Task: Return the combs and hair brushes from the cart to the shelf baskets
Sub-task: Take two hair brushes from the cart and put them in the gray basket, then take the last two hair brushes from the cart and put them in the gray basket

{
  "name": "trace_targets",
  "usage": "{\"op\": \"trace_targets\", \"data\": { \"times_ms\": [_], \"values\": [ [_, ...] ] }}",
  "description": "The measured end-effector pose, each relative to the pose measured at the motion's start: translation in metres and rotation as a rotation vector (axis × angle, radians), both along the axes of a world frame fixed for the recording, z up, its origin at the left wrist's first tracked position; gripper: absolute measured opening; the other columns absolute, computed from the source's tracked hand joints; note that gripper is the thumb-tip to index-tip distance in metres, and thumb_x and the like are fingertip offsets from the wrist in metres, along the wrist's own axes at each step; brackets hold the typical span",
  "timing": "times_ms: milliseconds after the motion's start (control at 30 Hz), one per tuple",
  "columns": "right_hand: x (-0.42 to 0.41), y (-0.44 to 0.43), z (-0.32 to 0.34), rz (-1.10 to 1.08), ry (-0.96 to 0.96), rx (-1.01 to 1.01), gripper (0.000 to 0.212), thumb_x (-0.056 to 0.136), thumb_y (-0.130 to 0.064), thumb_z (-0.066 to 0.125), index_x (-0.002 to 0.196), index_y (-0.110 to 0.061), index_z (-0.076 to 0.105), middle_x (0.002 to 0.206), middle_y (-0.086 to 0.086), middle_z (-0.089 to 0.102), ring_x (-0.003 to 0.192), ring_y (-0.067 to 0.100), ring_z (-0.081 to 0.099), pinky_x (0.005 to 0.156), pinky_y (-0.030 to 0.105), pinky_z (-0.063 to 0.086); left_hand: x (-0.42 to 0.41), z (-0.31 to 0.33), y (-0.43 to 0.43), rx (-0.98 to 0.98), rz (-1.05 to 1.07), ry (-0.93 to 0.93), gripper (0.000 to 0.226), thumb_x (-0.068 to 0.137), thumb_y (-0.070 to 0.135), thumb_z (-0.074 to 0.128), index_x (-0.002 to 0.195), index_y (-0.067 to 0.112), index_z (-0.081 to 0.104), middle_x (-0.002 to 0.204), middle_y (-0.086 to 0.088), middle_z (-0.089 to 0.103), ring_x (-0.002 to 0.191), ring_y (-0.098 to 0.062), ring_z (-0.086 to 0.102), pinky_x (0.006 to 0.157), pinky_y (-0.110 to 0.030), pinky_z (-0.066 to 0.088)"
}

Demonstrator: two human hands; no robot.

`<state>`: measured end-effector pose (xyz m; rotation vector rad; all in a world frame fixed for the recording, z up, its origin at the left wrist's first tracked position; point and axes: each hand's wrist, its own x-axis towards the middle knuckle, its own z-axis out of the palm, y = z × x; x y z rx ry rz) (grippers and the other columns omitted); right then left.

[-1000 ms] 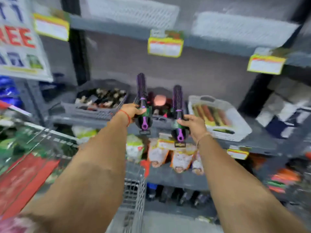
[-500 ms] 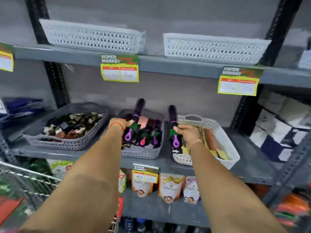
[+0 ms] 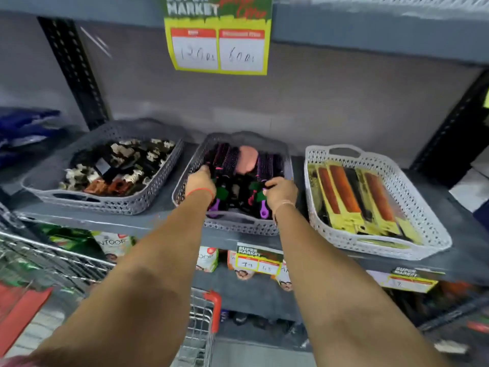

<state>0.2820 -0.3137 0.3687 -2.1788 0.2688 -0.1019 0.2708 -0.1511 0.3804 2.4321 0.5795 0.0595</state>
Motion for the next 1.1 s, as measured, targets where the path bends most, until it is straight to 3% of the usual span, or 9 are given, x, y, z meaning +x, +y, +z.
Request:
{"op": "trace_targets", "data": {
  "times_ms": [100, 200, 267, 367, 500, 667, 767, 967, 1100],
  "values": [
    [-0.001, 0.007, -0.002, 0.05, 0.012, -0.386, 0.031, 0.087, 0.0, 0.042, 0.106, -0.001, 0.068, 0.118, 0.019, 0.064, 0.106, 0.032, 0.061, 0.091, 0.032, 0.048, -0.007, -0.002, -0.001, 0.094, -0.086, -0.009, 0.033, 0.088, 0.003, 0.047, 0.12, 0.003, 0.056, 0.123, -0.028, 0.06, 0.116, -0.041, 0.056, 0.1, -0.041, 0.045],
    [-0.014, 0.014, 0.004, 0.1, -0.006, -0.569, 0.031, 0.088, -0.01, 0.046, 0.113, -0.004, 0.063, 0.138, 0.022, 0.046, 0.125, 0.036, 0.046, 0.104, 0.037, 0.038, -0.022, 0.016, 0.014, 0.038, -0.193, -0.145, 0.035, 0.087, 0.013, 0.056, 0.122, 0.01, 0.06, 0.121, -0.021, 0.065, 0.115, -0.035, 0.059, 0.101, -0.038, 0.047],
    [-0.036, 0.026, 0.015, 0.135, -0.161, -0.489, 0.035, 0.089, -0.013, 0.047, 0.121, -0.005, 0.058, 0.149, 0.02, 0.033, 0.134, 0.036, 0.032, 0.112, 0.035, 0.027, -0.047, 0.033, 0.036, -0.055, -0.22, -0.3, 0.033, 0.088, 0.016, 0.058, 0.119, 0.004, 0.062, 0.111, -0.023, 0.07, 0.108, -0.032, 0.064, 0.095, -0.032, 0.048],
    [-0.076, 0.071, 0.035, 0.289, -0.502, -0.315, 0.032, 0.088, -0.011, 0.047, 0.116, -0.002, 0.06, 0.14, 0.017, 0.048, 0.128, 0.034, 0.042, 0.109, 0.031, 0.026, -0.103, 0.04, 0.091, -0.038, -0.075, -0.5, 0.031, 0.092, 0.022, 0.053, 0.1, -0.004, 0.068, 0.097, -0.027, 0.072, 0.091, -0.032, 0.067, 0.079, -0.032, 0.044],
    [-0.128, 0.161, 0.02, 0.625, -0.688, -0.226, 0.028, 0.086, -0.012, 0.047, 0.104, -0.003, 0.066, 0.116, 0.017, 0.066, 0.11, 0.032, 0.059, 0.096, 0.029, 0.036, -0.177, -0.015, 0.178, 0.004, 0.142, -0.363, 0.054, 0.09, 0.039, 0.042, 0.089, -0.009, 0.068, 0.093, -0.033, 0.07, 0.09, -0.036, 0.068, 0.077, -0.039, 0.047],
    [-0.15, 0.236, -0.07, 1.03, -0.334, -0.346, 0.034, 0.089, -0.018, 0.047, 0.119, -0.004, 0.058, 0.13, 0.016, 0.057, 0.12, 0.031, 0.052, 0.101, 0.04, 0.042, -0.245, -0.132, 0.232, -0.245, 0.306, 0.213, 0.041, 0.093, 0.033, 0.049, 0.093, -0.003, 0.067, 0.097, -0.03, 0.067, 0.095, -0.034, 0.066, 0.077, -0.039, 0.049],
    [-0.148, 0.26, -0.143, 1.202, -0.006, -0.481, 0.041, 0.088, -0.019, 0.054, 0.126, -0.003, 0.049, 0.137, 0.015, 0.048, 0.126, 0.031, 0.046, 0.103, 0.037, 0.038, -0.287, -0.192, 0.253, -0.3, 0.404, 0.517, 0.046, 0.097, 0.032, 0.042, 0.121, -0.003, 0.058, 0.129, -0.023, 0.058, 0.121, -0.031, 0.054, 0.096, -0.033, 0.042],
    [-0.16, 0.262, -0.278, 1.349, 0.504, -0.712, 0.053, 0.089, -0.017, 0.053, 0.137, -0.007, 0.036, 0.148, 0.015, 0.033, 0.135, 0.031, 0.033, 0.11, 0.035, 0.029, -0.334, -0.277, 0.29, -0.345, 0.689, 0.768, 0.055, 0.098, 0.037, 0.034, 0.134, -0.002, 0.049, 0.143, -0.022, 0.046, 0.133, -0.033, 0.044, 0.112, -0.035, 0.033],
    [-0.167, 0.276, -0.327, 1.627, 0.37, -0.795, 0.051, 0.091, -0.005, 0.044, 0.139, -0.022, 0.036, 0.155, 0.001, 0.023, 0.142, 0.024, 0.021, 0.12, 0.04, 0.018, -0.327, -0.331, 0.294, -0.422, 0.748, 0.764, 0.054, 0.098, 0.037, 0.033, 0.139, 0.003, 0.043, 0.149, -0.019, 0.039, 0.138, -0.033, 0.036, 0.117, -0.035, 0.028]
  ]
}}
